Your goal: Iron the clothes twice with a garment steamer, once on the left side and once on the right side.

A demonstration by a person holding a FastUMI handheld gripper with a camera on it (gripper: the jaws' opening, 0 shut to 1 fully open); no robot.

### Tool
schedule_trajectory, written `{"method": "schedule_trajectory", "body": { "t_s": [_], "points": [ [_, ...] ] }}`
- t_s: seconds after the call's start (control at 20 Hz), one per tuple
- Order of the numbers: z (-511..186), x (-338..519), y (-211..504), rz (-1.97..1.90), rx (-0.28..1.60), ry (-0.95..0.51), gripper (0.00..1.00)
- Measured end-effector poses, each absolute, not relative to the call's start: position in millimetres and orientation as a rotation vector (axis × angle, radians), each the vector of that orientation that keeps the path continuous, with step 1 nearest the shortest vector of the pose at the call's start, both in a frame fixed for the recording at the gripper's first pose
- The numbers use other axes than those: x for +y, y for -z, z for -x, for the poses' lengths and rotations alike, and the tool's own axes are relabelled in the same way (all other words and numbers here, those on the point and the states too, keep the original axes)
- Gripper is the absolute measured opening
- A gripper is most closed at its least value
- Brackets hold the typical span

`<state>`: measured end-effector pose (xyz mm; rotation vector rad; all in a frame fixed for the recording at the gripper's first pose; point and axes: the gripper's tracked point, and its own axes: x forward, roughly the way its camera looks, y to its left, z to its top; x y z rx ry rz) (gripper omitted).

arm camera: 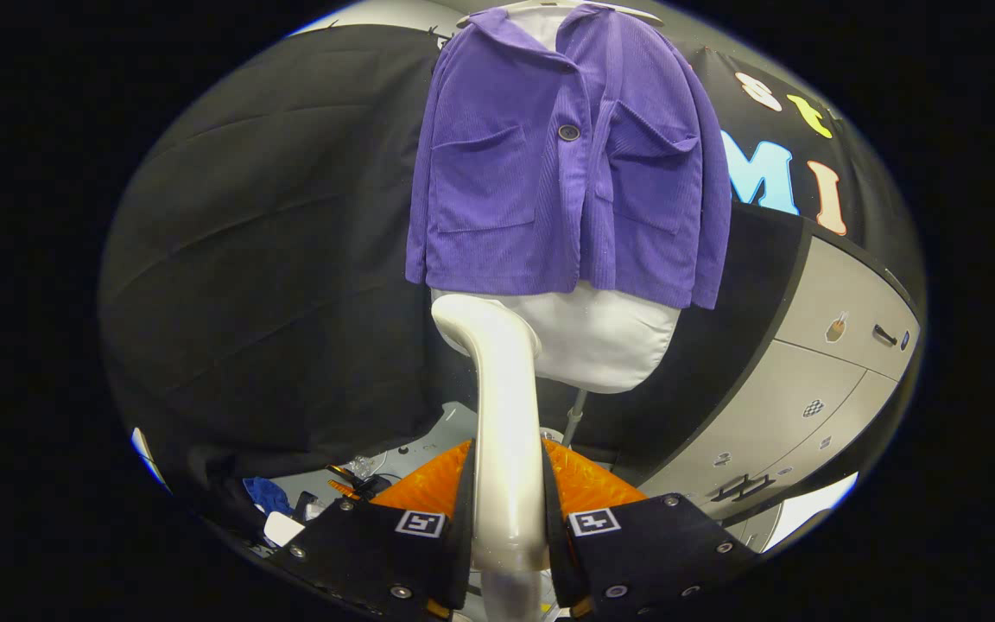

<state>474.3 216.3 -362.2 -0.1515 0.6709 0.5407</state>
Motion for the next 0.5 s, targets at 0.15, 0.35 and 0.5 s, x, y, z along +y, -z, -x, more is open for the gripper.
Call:
{"method": "schedule_trajectory", "body": {
  "t_s": [0.15,0.35,0.5],
  "points": [
    [-466.6,204.2,336.7,0.097,0.640,-0.533,0.38],
    [-465.6,183.9,291.6,0.069,0.576,-0.539,0.38],
    [-467.1,164.1,252.4,0.028,0.519,-0.519,0.38]
  ]
}}
